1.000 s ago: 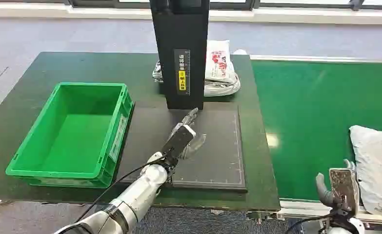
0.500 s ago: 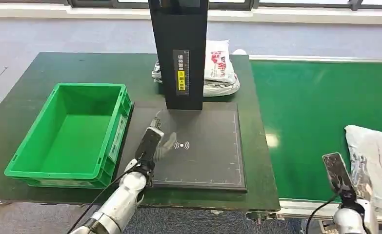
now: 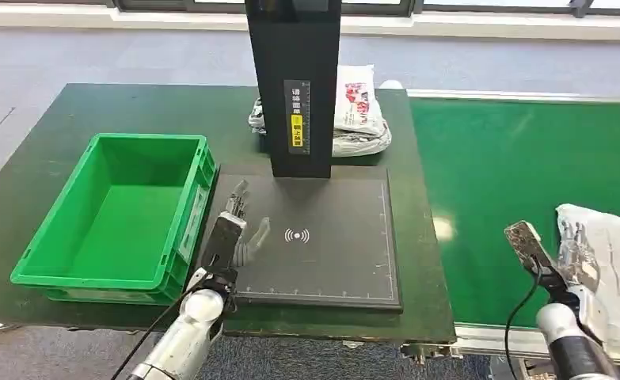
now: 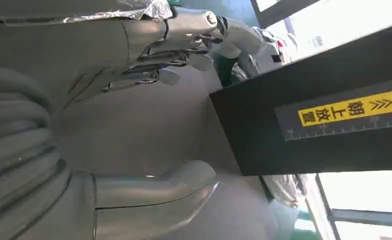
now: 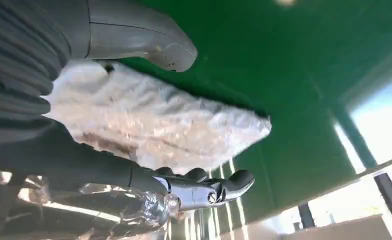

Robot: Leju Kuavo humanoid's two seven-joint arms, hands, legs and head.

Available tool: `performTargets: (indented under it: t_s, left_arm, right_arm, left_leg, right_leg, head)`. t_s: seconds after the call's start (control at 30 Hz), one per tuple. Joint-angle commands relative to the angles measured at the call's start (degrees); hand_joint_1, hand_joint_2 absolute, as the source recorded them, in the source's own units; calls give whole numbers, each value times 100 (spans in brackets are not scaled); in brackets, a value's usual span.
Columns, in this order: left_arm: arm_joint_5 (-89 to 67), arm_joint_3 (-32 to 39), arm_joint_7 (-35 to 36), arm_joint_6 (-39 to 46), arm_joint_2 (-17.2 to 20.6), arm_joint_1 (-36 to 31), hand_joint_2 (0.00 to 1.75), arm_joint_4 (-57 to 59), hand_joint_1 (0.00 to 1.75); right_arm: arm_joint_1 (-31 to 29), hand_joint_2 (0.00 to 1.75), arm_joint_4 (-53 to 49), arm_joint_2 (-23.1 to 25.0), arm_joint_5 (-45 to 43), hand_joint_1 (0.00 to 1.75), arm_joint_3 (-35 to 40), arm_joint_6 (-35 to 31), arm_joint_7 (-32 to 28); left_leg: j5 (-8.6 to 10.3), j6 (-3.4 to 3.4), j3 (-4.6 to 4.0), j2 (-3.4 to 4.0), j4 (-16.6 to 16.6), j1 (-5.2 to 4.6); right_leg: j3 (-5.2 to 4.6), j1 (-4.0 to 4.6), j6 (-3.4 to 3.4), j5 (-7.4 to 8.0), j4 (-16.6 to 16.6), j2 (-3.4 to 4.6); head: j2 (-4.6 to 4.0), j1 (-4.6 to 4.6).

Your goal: Moved the parcel from conveyor to table for the left to box.

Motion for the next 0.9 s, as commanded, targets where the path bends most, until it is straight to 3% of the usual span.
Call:
performTargets:
  t_s: [0.03, 0.27, 0.37, 0.67, 0.9]
  left_arm:
    - [-104, 295, 115, -30, -77, 36, 175, -83, 0]
    - [-108, 401, 149, 65, -122, 26, 175, -17, 0]
    - [-123, 448, 157, 124, -126, 80, 175, -91, 0]
    - [-284, 551, 311, 161, -110, 315, 175, -480, 0]
    - [-374, 604, 386, 144, -121, 389, 175, -636, 0]
  right_arm:
    - [-1803, 175, 2083, -46, 1184, 0, 1294, -148, 863]
    - [-2226, 175, 2592, -158, 2114, 0, 1748, 375, 2206]
    - [-2229, 175, 2638, -119, 2211, 0, 1720, 628, 2487]
    - [-2037, 175, 2610, -112, 2169, 0, 1385, 959, 2791]
    - [-1828, 175, 2522, -11, 1992, 0, 1089, 905, 2531]
  left_leg:
    - [-5, -2, 26, 55, -7, 2]
    - [6, 4, 23, 19, -4, 2]
    - [8, 6, 16, 14, -2, 0]
    - [6, 3, 25, 11, -8, 5]
    - [9, 5, 12, 1, -2, 5]
  right_leg:
    - [10, 3, -4, 15, -12, 55]
    - [14, 3, 0, 11, -9, 20]
    - [8, 0, 2, 11, -5, 15]
    - [21, 6, -1, 11, -14, 13]
    - [10, 6, 1, 10, -9, 3]
  head:
    - [0, 0]
    - [0, 0]
    - [0, 0]
    - [0, 0]
    - [-2, 0]
